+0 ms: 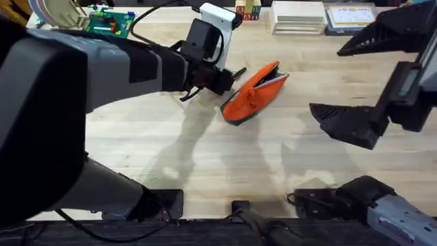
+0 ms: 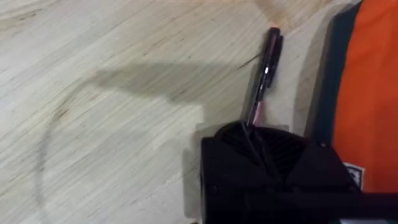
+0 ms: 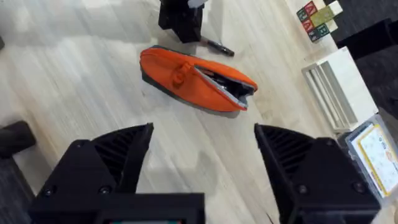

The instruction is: Unzip the bag, pick up the pens from the table one at a time and place them inside, then zip the bag closed.

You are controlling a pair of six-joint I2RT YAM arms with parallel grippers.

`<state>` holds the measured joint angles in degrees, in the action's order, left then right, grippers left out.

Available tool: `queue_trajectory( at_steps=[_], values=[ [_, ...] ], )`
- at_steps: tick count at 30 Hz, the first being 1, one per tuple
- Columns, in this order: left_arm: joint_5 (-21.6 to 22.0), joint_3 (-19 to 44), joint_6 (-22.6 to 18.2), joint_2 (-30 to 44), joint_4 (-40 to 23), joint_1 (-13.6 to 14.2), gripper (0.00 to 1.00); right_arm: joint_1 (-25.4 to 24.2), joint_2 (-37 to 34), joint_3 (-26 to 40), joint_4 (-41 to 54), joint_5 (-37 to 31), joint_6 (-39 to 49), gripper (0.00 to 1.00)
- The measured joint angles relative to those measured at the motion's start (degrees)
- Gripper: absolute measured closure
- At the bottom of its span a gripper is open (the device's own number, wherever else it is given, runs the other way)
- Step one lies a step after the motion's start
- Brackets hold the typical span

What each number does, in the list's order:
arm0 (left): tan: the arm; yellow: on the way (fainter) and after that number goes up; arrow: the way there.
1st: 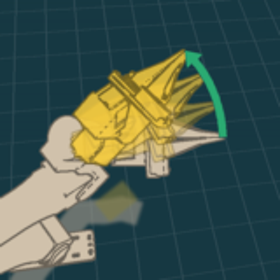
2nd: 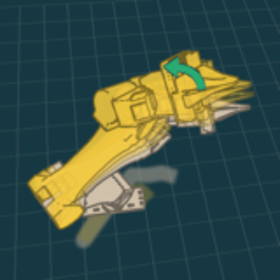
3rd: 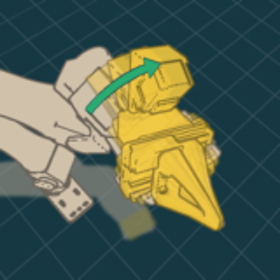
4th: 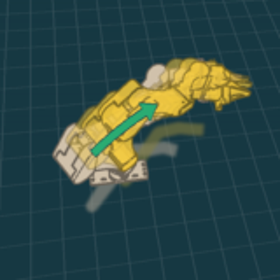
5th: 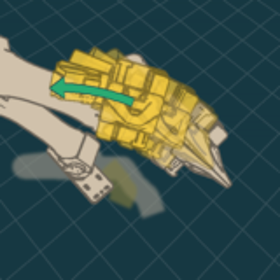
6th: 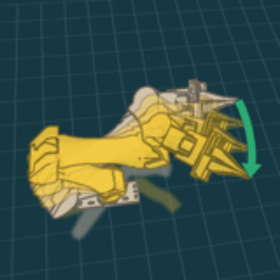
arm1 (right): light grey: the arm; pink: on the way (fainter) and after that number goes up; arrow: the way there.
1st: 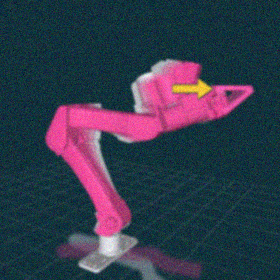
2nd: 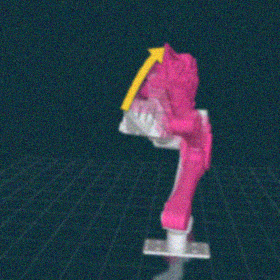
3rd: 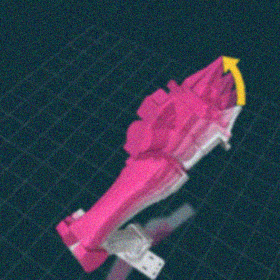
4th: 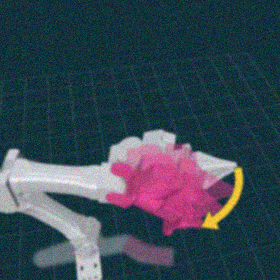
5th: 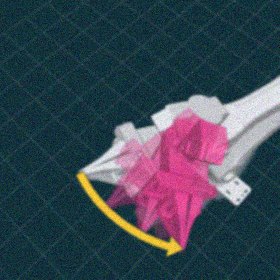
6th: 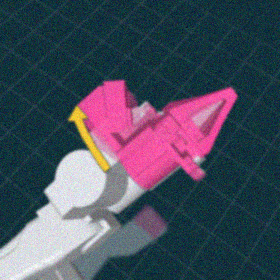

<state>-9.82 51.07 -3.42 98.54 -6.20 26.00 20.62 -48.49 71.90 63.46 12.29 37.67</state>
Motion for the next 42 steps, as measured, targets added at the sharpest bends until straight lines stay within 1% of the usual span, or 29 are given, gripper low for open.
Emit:
queue_trajectory(
  at_steps=[5, 9, 11, 16, 20, 26, 28, 32, 39, 42],
  values=[
    [0.64, 0.0, -0.01, -0.11, 0.07, 0.12, 0.961, 0.0, 0.0, 0.0, 0.0, 0.0, 0.0, 0.006],
    [2.35, -0.38, -0.01, -1.26, -0.67, 0.28, 0.959, 0.0, 0.0, 0.0, 0.0, 0.0, 0.0, 0.006],
    [3.5, -1.03, -0.02, -4.97, -1.18, 0.28, 0.959, 0.0, 0.0, 0.0, 0.0, 0.0, 0.0, 0.006],
    [3.75, -1.03, 0.0, -11.97, -1.07, 0.5, 0.959, 0.0, 0.0, 0.0, 0.0, 0.0, 0.0, 0.005],
    [3.91, -1.03, 0.0, -16.46, -1.43, 1.76, 0.959, 0.0, 0.0, 0.0, 0.0, 0.0, 0.0, 0.005],
    [4.06, -1.03, 0.07, -21.28, -1.86, 5.36, 0.959, 0.0, 0.0, 0.0, 0.0, 0.0, 0.0, 0.005],
    [4.06, -1.03, 1.02, -22.77, -1.92, 6.77, 0.959, 0.0, 0.0, 0.0, 0.0, 0.0, 0.0, 0.005],
    [4.06, -1.03, 4.66, -25.09, -1.94, 9.28, 0.959, 0.0, 0.0, 0.0, 0.0, 0.0, 0.0, 0.005],
    [4.06, -1.03, 12.29, -26.18, -1.97, 13.5, 0.959, 0.0, 0.0, 0.0, 0.0, 0.0, 0.0, 0.005],
    [4.06, -1.03, 15.76, -26.18, -1.97, 14.83, 0.959, 0.0, 0.0, 0.0, 0.0, 0.0, 0.0, 0.005]
  ],
)
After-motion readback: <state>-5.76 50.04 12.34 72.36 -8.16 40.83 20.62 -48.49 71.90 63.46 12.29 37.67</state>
